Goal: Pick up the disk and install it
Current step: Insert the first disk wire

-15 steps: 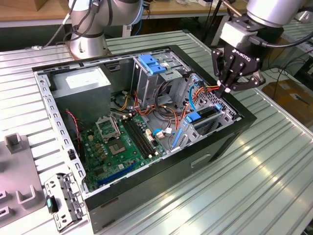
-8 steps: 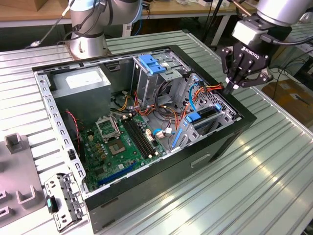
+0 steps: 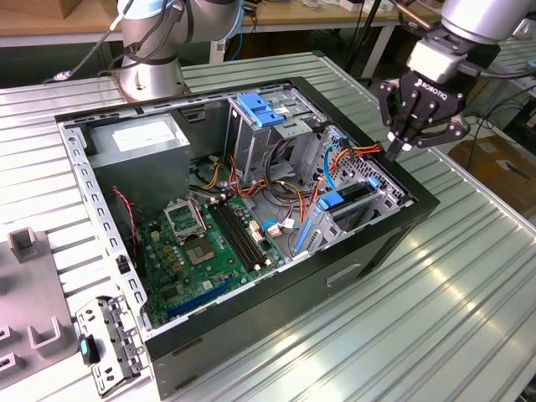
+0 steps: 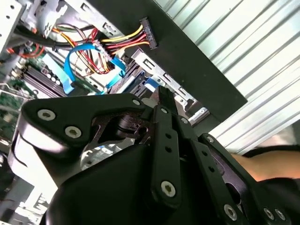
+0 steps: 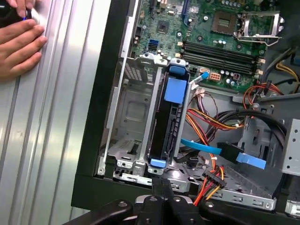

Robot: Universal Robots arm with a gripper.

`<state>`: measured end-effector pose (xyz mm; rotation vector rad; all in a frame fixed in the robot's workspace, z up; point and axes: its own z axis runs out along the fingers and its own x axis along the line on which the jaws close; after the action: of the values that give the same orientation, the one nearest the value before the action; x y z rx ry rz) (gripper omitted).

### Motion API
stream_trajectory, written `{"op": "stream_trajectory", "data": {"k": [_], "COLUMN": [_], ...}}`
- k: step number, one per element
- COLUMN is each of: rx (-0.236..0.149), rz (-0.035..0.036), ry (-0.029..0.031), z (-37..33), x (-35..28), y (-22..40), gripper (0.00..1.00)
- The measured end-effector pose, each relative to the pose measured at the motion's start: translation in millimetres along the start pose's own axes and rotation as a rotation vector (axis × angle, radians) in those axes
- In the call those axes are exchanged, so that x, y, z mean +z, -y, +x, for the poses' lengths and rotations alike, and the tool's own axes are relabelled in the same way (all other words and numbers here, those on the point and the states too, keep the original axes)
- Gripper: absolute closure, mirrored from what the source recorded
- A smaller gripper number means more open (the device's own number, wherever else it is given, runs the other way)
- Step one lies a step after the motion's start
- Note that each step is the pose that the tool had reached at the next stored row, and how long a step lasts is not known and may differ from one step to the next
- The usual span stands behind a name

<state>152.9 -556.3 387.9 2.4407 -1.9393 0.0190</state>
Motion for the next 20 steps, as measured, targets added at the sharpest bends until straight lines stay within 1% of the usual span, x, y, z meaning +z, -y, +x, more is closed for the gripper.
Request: {"op": "stream_trajectory", "data": {"k": [4,5,7,9,20], "rx": [-0.084,-0.114,-0.142,-0.148,-0.149], "rz": [0.002,0.0028,0.0035,0.0036,0.0037], "ry": [-0.001,-0.0013,-0.0017,-0.0017,-0.0017], "z": [0.0,0.0,0.0,0.0,0.0], "x": [0.2,0.3,0.3,0.3,0.3], "y": [0.0,0.0,0.1,0.1,0.1], "gripper": [0.89,0.89,0.89,0.89,0.89]}}
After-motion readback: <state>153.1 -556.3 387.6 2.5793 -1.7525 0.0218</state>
